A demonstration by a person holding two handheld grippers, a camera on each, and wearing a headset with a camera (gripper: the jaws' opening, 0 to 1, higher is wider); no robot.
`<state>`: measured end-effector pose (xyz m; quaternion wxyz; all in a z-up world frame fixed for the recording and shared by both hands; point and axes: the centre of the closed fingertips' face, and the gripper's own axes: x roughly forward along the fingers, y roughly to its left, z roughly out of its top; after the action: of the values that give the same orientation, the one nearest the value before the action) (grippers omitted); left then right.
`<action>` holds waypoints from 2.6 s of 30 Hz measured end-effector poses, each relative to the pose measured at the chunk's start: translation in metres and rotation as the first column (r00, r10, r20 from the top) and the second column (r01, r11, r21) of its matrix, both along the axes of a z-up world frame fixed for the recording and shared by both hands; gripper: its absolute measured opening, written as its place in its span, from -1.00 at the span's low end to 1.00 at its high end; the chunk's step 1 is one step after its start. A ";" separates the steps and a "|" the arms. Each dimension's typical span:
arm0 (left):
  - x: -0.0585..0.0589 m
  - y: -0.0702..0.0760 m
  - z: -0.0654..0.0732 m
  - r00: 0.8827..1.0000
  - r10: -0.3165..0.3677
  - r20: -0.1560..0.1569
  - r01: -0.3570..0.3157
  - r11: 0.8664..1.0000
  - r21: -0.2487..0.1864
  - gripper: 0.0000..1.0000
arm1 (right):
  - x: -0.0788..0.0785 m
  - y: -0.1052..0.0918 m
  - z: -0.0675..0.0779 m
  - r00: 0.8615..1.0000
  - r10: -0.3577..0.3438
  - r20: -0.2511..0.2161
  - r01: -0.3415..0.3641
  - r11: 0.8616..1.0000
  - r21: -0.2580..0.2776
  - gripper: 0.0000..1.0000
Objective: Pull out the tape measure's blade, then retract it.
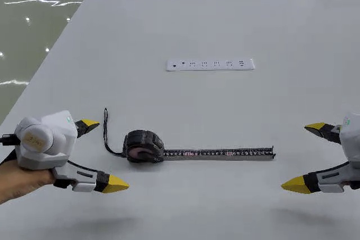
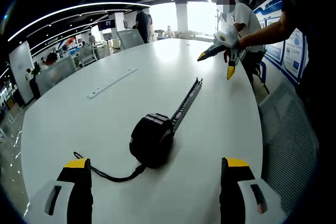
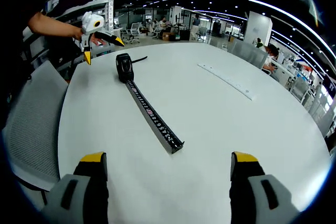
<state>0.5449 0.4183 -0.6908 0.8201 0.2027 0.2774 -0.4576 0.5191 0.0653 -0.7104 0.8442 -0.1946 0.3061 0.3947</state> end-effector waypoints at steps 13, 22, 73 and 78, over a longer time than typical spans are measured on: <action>-0.033 -0.005 0.011 0.987 0.158 0.026 -0.154 0.982 -0.113 1.00 | -0.030 0.014 0.011 0.991 -0.127 0.030 0.126 0.990 0.059 0.99; -0.054 -0.014 0.018 0.972 0.231 0.044 -0.223 0.965 -0.139 1.00 | -0.048 0.034 0.021 0.976 -0.213 0.049 0.206 0.970 0.130 0.98; -0.082 -0.033 0.037 0.875 0.484 0.028 -0.464 0.852 -0.242 0.99 | -0.081 0.075 0.033 0.924 -0.381 0.044 0.364 0.907 0.210 0.90; -0.078 -0.031 0.037 0.863 0.504 0.036 -0.482 0.843 -0.237 0.99 | -0.078 0.073 0.035 0.921 -0.388 0.040 0.371 0.902 0.221 0.89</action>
<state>0.4670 0.3870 -0.6540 0.9398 0.0544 0.2279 -0.2487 0.4414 0.1383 -0.6750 0.9325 -0.0577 0.2598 0.2442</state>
